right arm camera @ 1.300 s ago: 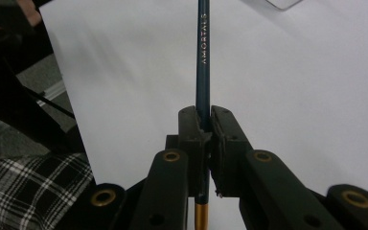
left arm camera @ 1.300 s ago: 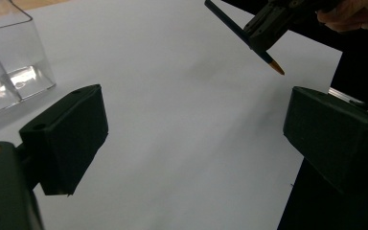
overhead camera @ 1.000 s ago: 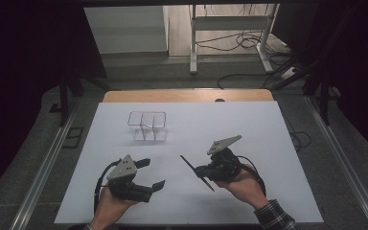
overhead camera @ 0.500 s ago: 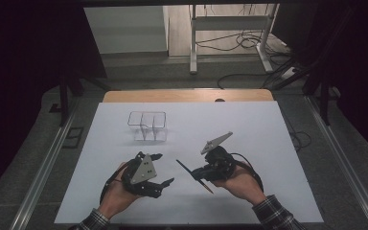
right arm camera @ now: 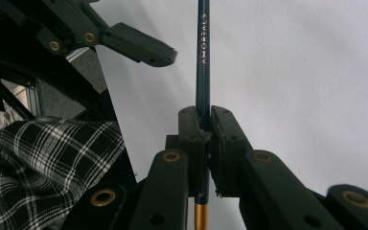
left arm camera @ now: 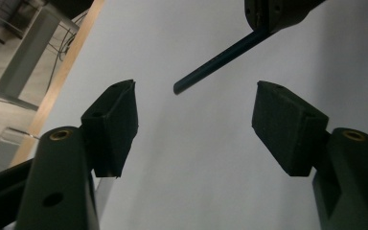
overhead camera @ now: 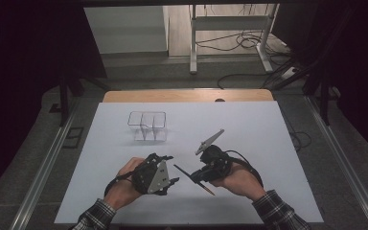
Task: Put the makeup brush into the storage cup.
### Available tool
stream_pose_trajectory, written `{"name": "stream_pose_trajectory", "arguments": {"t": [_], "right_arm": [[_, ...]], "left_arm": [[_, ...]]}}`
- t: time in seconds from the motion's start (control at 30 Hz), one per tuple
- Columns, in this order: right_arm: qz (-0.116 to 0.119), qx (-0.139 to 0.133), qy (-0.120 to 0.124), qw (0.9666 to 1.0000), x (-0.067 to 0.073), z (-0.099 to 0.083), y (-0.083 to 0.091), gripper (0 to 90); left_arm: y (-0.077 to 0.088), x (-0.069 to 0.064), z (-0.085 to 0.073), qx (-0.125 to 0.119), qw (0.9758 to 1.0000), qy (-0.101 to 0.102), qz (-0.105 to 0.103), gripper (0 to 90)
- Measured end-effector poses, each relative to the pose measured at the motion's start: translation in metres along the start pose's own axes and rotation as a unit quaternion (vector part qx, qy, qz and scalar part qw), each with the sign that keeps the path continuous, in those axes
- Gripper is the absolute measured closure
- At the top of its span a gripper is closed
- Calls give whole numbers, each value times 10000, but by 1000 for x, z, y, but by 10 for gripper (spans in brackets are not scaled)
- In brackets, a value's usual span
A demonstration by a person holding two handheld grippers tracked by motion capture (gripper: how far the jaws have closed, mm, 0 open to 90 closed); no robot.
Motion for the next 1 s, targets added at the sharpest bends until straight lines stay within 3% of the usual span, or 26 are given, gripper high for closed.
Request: {"name": "stream_pose_trajectory", "arguments": {"t": [0.23,0.6,0.8,1.0], "right_arm": [[-8,203,41,9998,0,0,-1,837],[-1,352,72,9994,0,-1,-3,837],[15,454,108,9989,2,-1,-4,838],[-9,543,135,9984,3,-1,-7,837]], "left_arm": [[-6,-3,7,167,9980,-611,53,441],[-9,-7,12,135,9958,-906,43,567],[-11,-12,14,240,9928,-1171,-51,625],[-12,-13,13,254,9921,-1226,-110,688]]}}
Point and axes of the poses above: each handheld gripper's, and its own axes: y roughly backward along the jaws, z roughly out of its top, x roughly to its left, the point moved 5 cm from there along -y, roughly forward along the jaws, and after that the axes turned 11 degrees about -y, right-handed, at the moved point
